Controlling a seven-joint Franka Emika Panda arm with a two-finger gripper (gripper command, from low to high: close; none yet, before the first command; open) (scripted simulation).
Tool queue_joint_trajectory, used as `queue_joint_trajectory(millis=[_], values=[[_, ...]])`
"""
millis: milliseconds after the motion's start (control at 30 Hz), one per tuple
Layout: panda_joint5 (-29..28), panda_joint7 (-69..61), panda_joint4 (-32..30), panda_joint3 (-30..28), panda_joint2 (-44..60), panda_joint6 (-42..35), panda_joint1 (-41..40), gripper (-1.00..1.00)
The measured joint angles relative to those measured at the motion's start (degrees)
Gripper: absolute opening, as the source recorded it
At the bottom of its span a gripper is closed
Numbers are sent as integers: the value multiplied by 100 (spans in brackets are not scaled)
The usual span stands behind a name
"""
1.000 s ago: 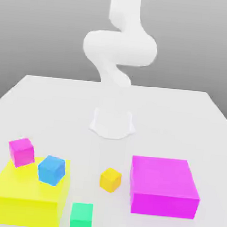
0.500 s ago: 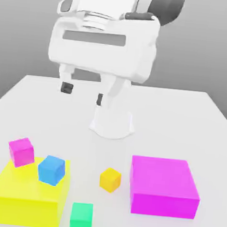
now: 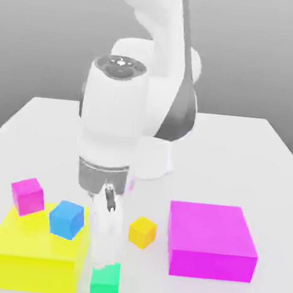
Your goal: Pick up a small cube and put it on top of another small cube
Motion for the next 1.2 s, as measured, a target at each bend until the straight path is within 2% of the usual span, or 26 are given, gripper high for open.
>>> queue_joint_trajectory(millis=[67, 200, 233, 467, 667, 867, 1000, 1133, 1200], values=[[23, 238, -1, -75, 335, 228, 57, 0], [-336, 590, 151, -497, 1159, 862, 393, 0], [-391, 633, 173, -557, 1268, 945, 442, -100], [-380, 627, 168, -541, 1241, 935, 428, -100], [282, 163, 43, -138, 186, 106, 94, -100], [1031, 464, 196, -454, -891, -762, -427, -100], [1338, 1074, 41, -662, -1650, -1331, -912, -100], [1339, 2116, -359, -928, -2399, -1902, -1368, -100], [1189, 2483, -561, -971, -2404, -1862, -1535, -100]])
